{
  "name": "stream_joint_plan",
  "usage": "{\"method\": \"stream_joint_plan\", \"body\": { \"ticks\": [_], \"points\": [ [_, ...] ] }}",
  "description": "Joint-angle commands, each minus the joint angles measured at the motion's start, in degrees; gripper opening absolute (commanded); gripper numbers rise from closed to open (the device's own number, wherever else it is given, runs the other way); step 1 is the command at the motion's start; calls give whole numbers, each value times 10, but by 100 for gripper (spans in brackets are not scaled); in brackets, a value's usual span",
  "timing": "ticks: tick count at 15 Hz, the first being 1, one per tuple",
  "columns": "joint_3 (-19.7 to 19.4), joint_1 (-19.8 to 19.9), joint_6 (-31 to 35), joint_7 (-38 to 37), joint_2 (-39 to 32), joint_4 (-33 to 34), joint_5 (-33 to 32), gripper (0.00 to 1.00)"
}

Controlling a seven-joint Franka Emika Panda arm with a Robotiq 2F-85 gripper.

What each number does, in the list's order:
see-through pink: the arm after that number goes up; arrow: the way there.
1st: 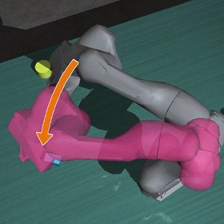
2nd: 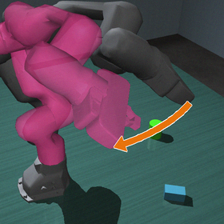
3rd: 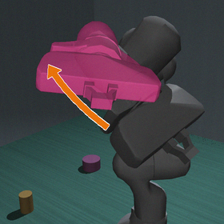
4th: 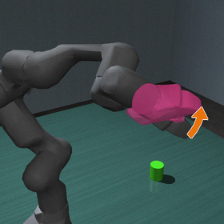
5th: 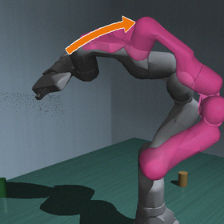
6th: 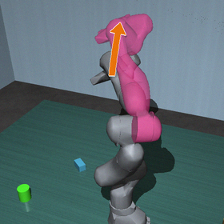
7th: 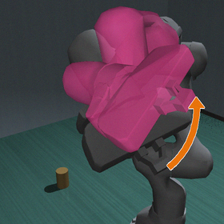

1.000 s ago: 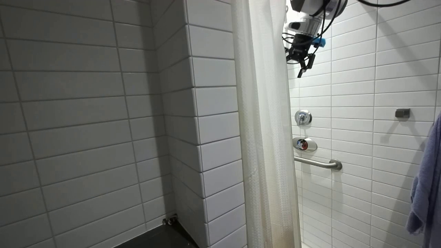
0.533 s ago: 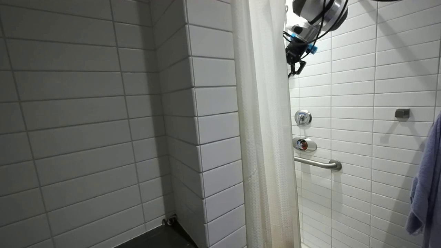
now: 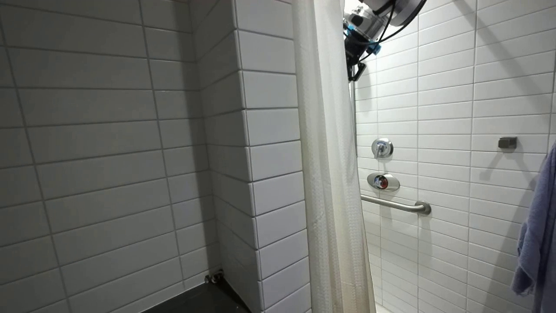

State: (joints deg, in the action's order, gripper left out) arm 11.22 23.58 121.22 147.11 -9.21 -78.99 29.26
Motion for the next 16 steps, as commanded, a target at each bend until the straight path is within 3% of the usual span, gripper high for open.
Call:
{"method": "stream_joint_plan", "body": {
  "ticks": [1,9,13,16],
  "points": [
    [-1,2,0,1,-2,1,1,100],
    [4,0,-6,8,-6,7,2,100],
    [12,-11,-48,29,-27,42,-18,100],
    [75,3,-108,20,-66,116,-66,100]
  ]
}}
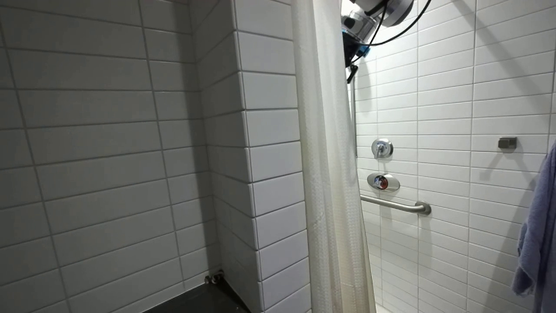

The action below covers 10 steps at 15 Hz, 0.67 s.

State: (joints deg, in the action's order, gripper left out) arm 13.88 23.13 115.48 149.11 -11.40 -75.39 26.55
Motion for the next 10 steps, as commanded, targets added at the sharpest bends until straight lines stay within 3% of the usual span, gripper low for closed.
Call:
{"method": "stream_joint_plan", "body": {
  "ticks": [1,10],
  "points": [
    [74,14,-70,0,-59,107,-56,100],
    [369,92,-211,-1,-209,287,-279,100]
  ]
}}
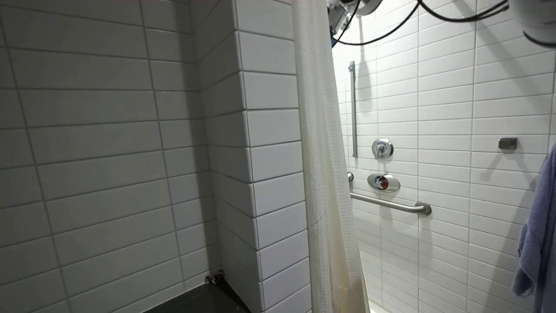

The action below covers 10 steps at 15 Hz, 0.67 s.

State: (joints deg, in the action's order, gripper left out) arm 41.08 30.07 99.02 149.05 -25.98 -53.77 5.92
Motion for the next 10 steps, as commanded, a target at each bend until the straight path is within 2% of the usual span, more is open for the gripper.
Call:
{"method": "stream_joint_plan", "body": {
  "ticks": [1,2,3,4,10],
  "points": [
    [130,31,-60,0,-78,80,-100,100],
    [160,39,-78,0,-91,87,-123,100],
    [102,30,-47,0,-52,45,-82,100],
    [114,34,-51,0,-60,51,-88,100],
    [107,32,-50,0,-60,50,-87,100]
  ]
}}
